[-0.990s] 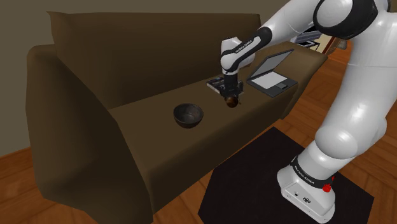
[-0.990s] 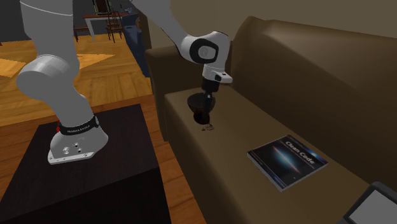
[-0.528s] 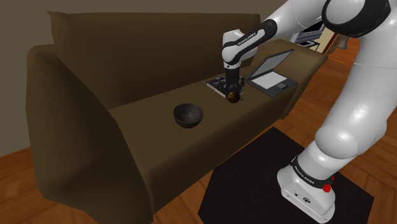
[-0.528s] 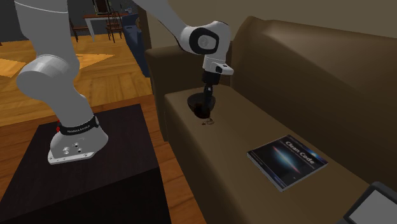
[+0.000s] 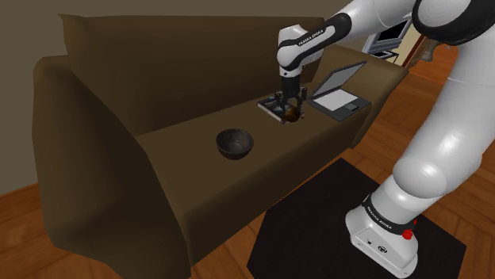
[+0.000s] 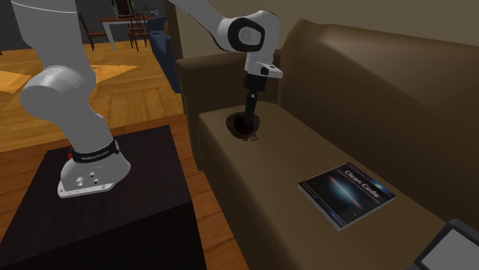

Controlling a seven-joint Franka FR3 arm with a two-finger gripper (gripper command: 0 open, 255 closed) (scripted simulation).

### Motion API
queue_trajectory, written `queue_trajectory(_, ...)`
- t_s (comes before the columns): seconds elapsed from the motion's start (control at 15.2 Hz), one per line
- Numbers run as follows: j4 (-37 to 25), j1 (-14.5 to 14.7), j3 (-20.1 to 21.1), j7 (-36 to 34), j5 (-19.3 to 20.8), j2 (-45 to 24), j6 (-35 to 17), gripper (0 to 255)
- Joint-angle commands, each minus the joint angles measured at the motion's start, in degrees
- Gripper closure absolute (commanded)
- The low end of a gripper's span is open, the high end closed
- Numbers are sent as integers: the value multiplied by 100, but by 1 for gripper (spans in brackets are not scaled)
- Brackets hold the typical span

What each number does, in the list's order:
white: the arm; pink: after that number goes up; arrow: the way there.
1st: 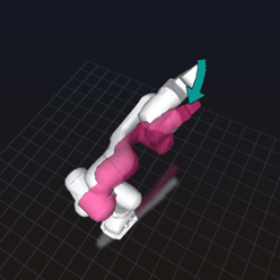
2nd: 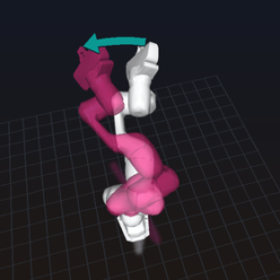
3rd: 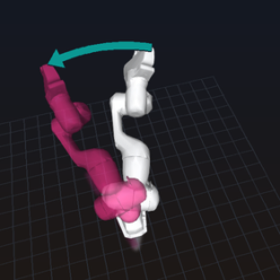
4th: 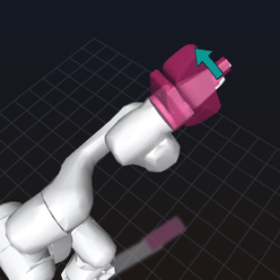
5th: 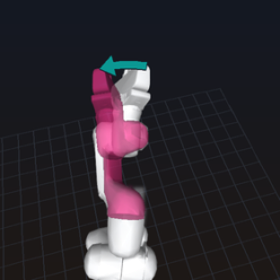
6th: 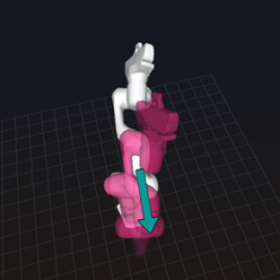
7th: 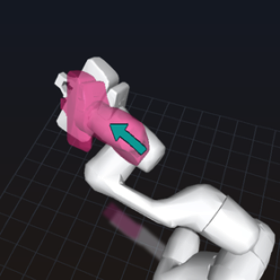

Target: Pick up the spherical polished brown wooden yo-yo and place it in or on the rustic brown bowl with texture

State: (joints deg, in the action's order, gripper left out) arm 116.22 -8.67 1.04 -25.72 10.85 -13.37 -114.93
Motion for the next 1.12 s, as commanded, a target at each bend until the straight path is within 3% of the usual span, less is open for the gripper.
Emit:
queue_trajectory(0.0,-141,116,86,-164,-41,-63,109,255)
queue_trajectory(0.53,-1150,716,471,-1002,-188,-685,623,255)
queue_trajectory(1.06,-2687,1350,744,-1756,-241,-1629,1306,255)
